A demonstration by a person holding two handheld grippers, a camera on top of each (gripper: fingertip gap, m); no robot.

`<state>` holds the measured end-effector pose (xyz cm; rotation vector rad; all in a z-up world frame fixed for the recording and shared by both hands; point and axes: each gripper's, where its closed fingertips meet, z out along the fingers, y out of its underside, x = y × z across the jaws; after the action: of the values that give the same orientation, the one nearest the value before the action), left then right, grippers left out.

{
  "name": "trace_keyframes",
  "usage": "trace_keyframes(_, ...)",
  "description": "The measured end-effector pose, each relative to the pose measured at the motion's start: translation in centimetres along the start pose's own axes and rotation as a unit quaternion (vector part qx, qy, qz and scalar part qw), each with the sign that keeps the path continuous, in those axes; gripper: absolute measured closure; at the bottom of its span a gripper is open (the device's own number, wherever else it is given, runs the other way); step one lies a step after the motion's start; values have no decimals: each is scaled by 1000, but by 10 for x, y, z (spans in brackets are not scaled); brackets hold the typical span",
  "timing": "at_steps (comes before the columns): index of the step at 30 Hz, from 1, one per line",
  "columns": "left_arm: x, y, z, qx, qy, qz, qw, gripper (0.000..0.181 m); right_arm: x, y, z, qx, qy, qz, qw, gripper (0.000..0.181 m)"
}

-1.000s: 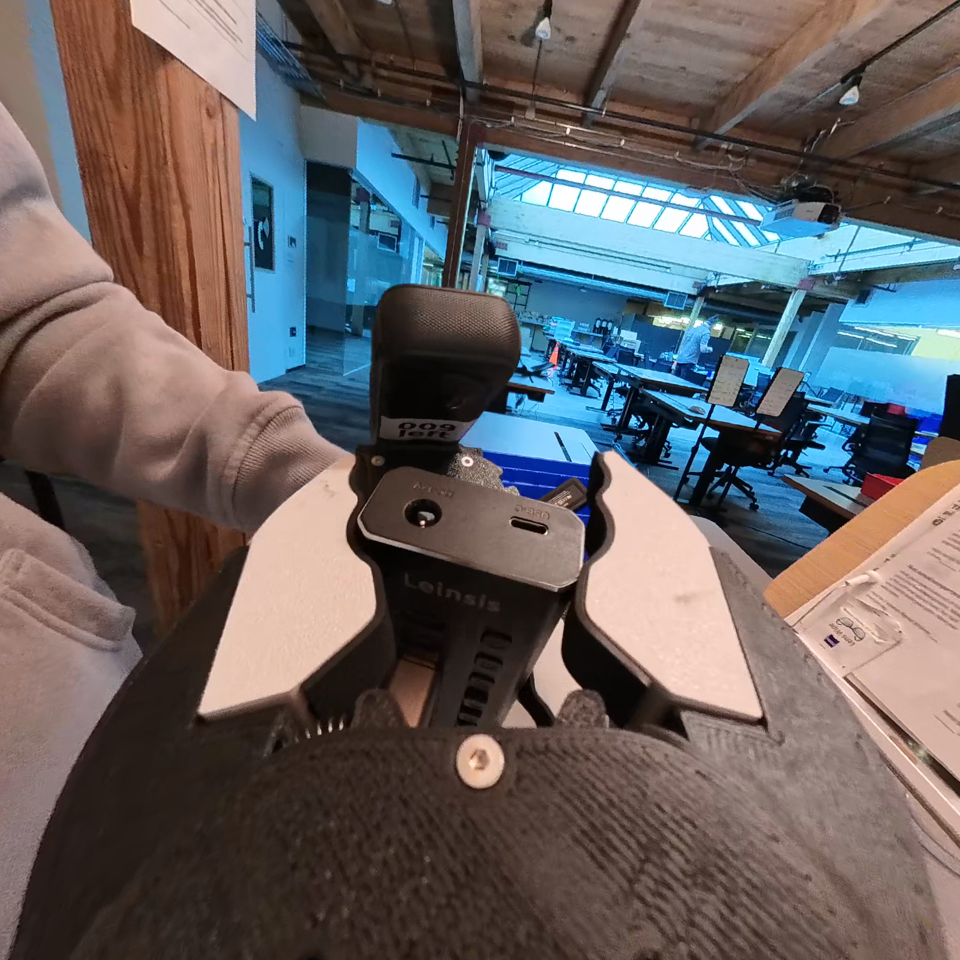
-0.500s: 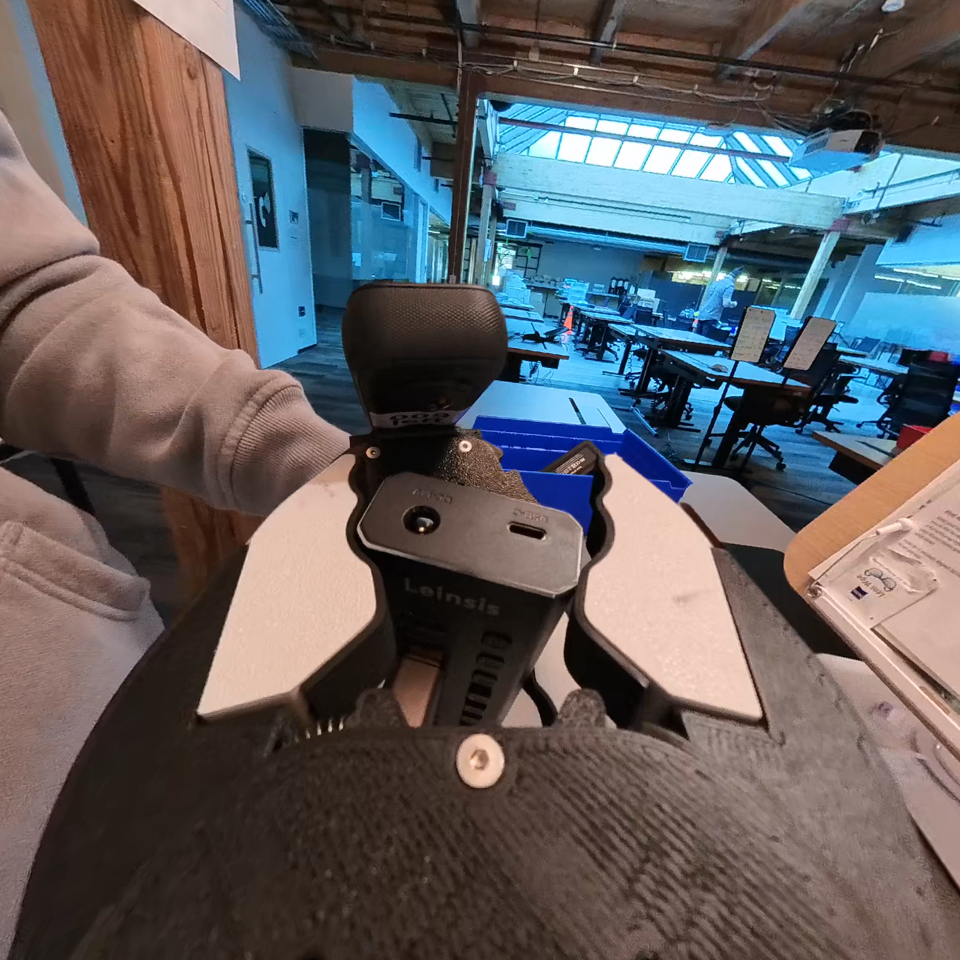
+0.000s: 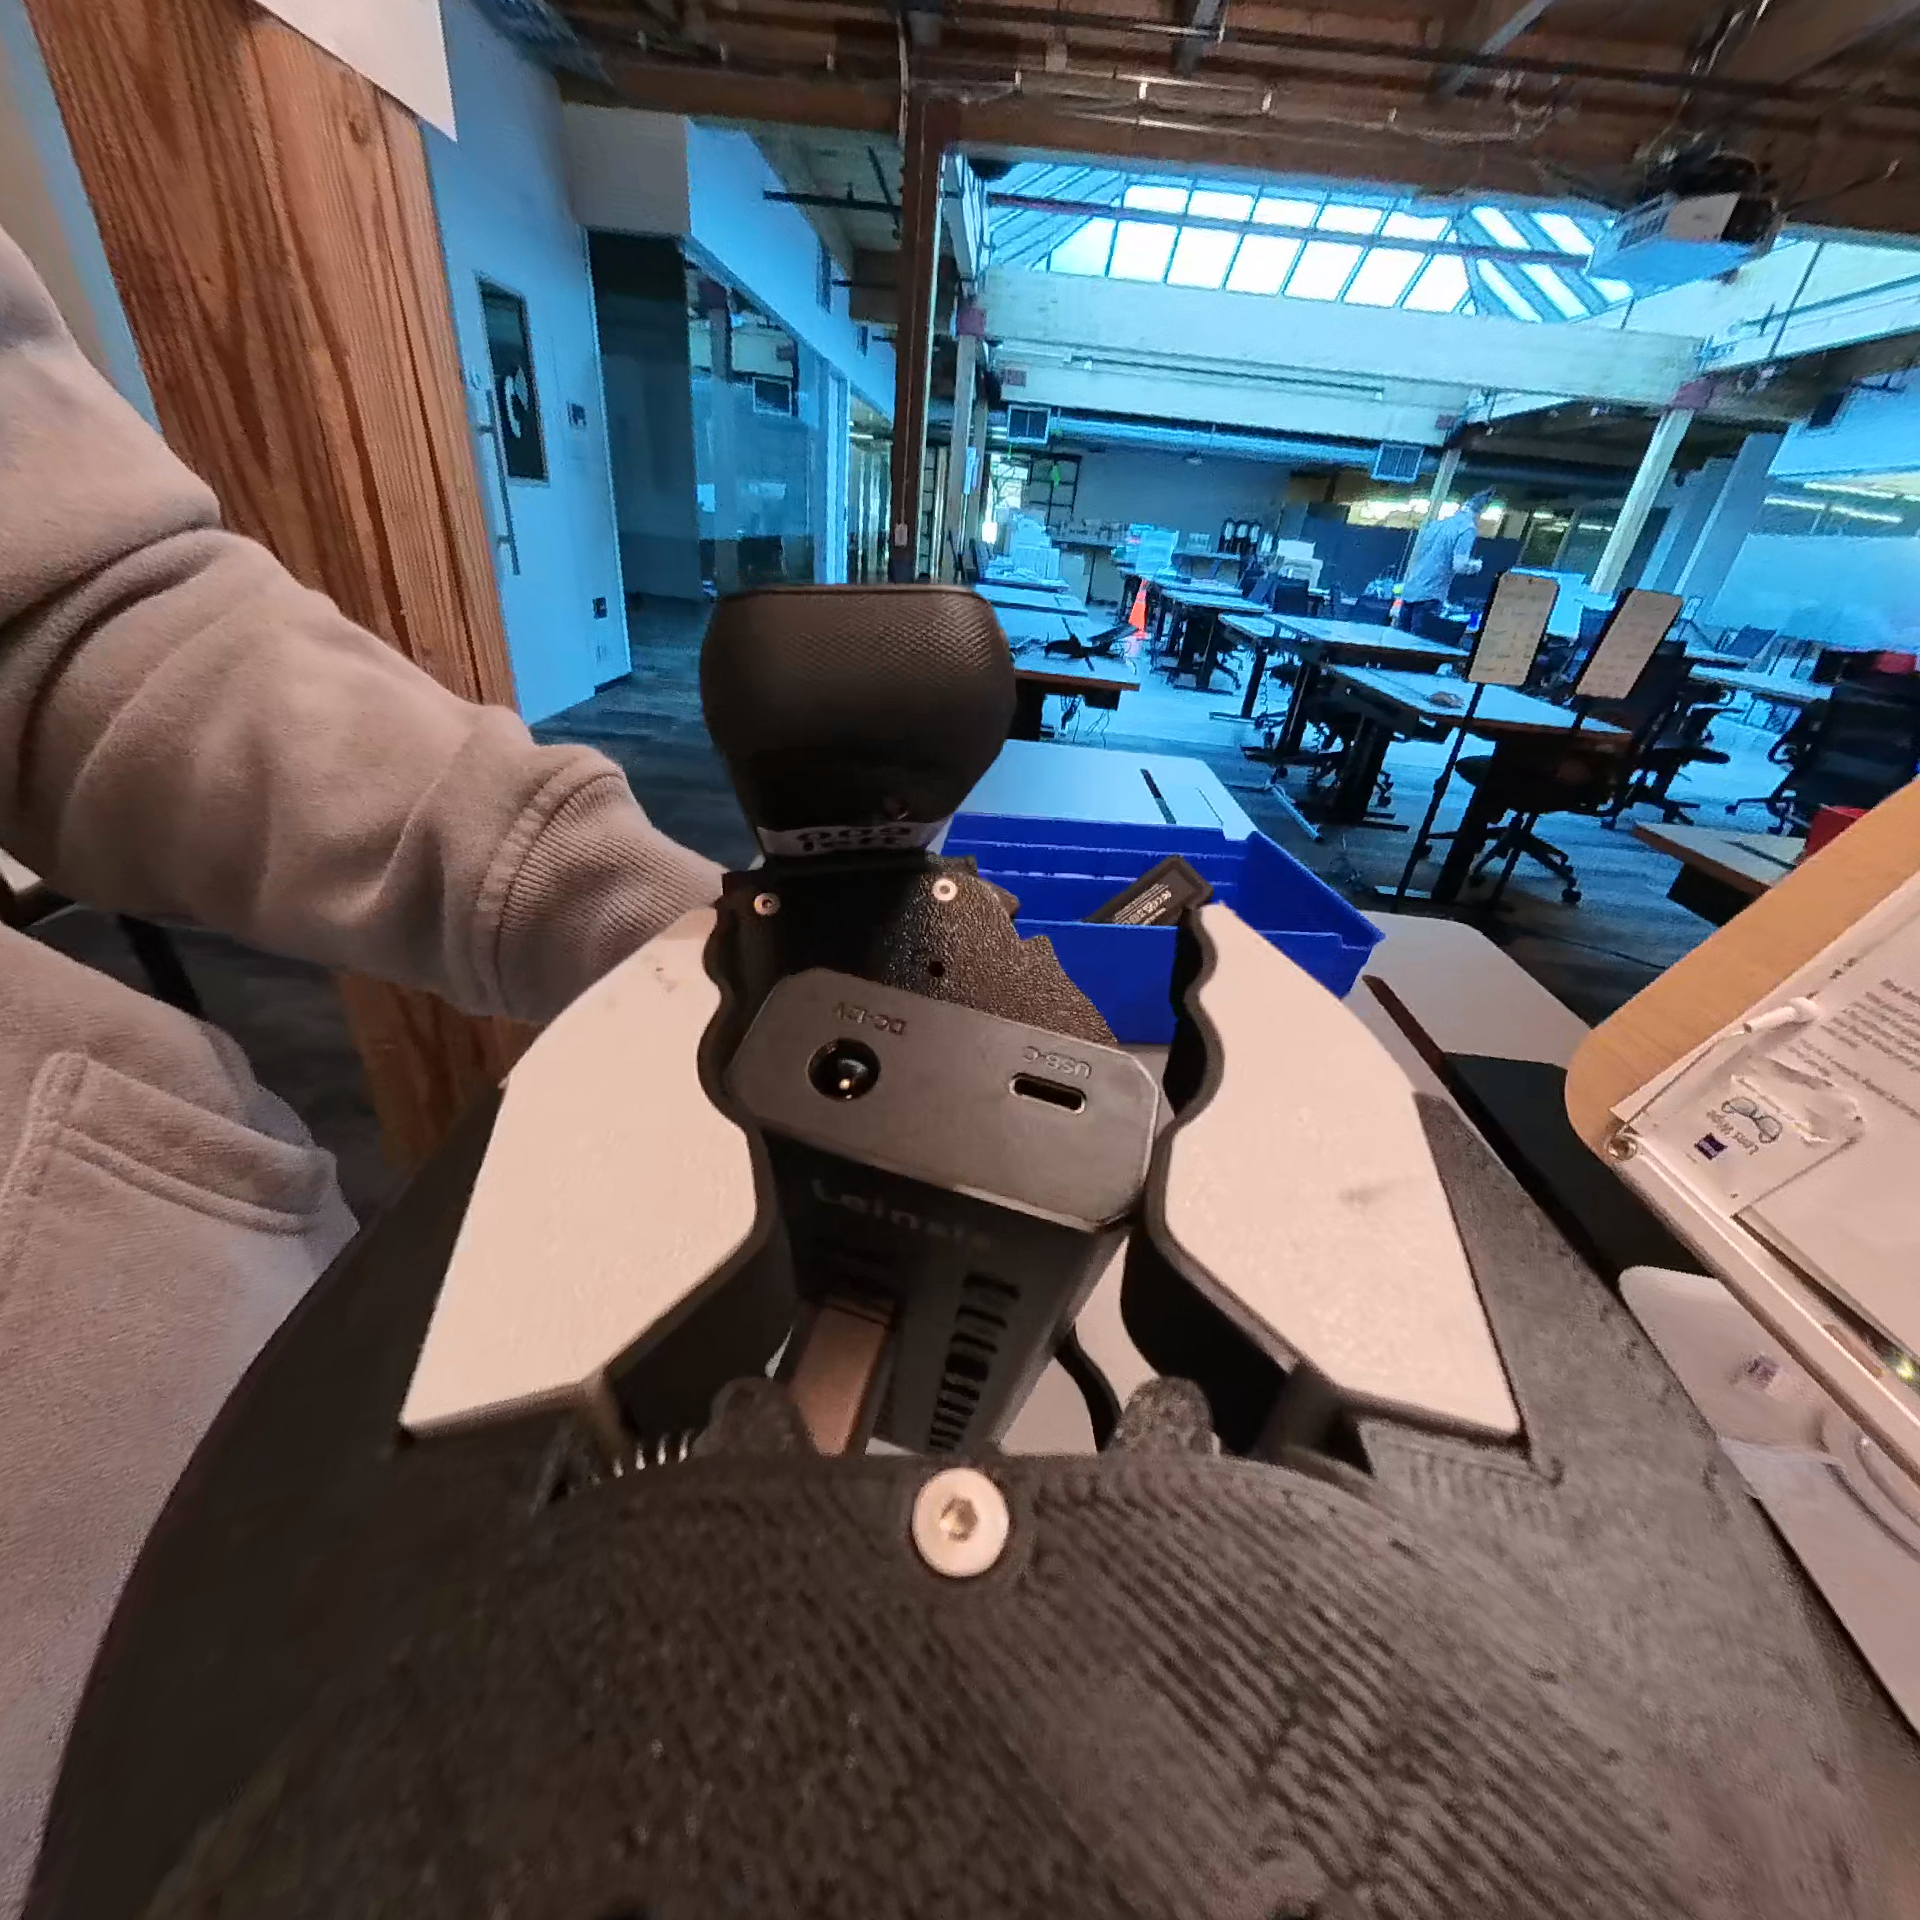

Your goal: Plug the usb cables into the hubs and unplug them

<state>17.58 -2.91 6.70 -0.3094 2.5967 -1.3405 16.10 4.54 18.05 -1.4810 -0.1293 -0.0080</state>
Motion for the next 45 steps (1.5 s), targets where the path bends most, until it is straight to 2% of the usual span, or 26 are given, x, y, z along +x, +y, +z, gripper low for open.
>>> trace_keyframes(5,-4,-8,2,5,-3,-8,1000,101,6,-6,-6,22,6,7,1000,101)
trace_keyframes(9,-1,-10,7,-1,-7,23,1000,102,3,-11,-4,29,-11,-5,999,102)
trace_keyframes(12,-5,-12,9,28,-18,14,999,102,4,-6,1,9,-14,-24,1000,102)
trace_keyframes(18,-15,-15,4,93,-23,1,995,103,11,2,7,-19,-28,-6,999,102)
trace_keyframes(22,0,-21,-4,133,35,23,990,99,1,-2,11,-16,-78,14,997,102)
trace_keyframes(27,8,-18,-8,104,63,49,991,92,-13,-5,20,-24,-131,22,991,103)
trace_keyframes(31,5,-12,-7,101,68,21,992,104,-7,3,22,-51,-115,12,992,102)
trace_keyframes(34,-1,-7,-2,118,63,-25,991,106,6,15,21,-78,-70,21,994,107)
trace_keyframes(36,-6,-3,1,123,53,-45,990,107,17,21,17,-96,-30,25,995,104)
trace_keyframes(38,-11,4,3,125,50,-61,989,107,30,23,6,-111,22,16,993,99)
trace_keyframes(40,-13,10,1,129,55,-81,987,107,46,15,-19,-103,96,16,990,95)
trace_keyframes(43,-15,15,-9,129,55,-86,986,107,77,-14,-99,-51,258,-12,965,96)
trace_keyframes(44,-16,17,-13,125,50,-87,987,107,84,-22,-126,-37,285,-11,958,98)
trace_keyframes(45,-18,19,-16,123,45,-90,987,107,88,-21,-148,-46,278,-1,960,105)
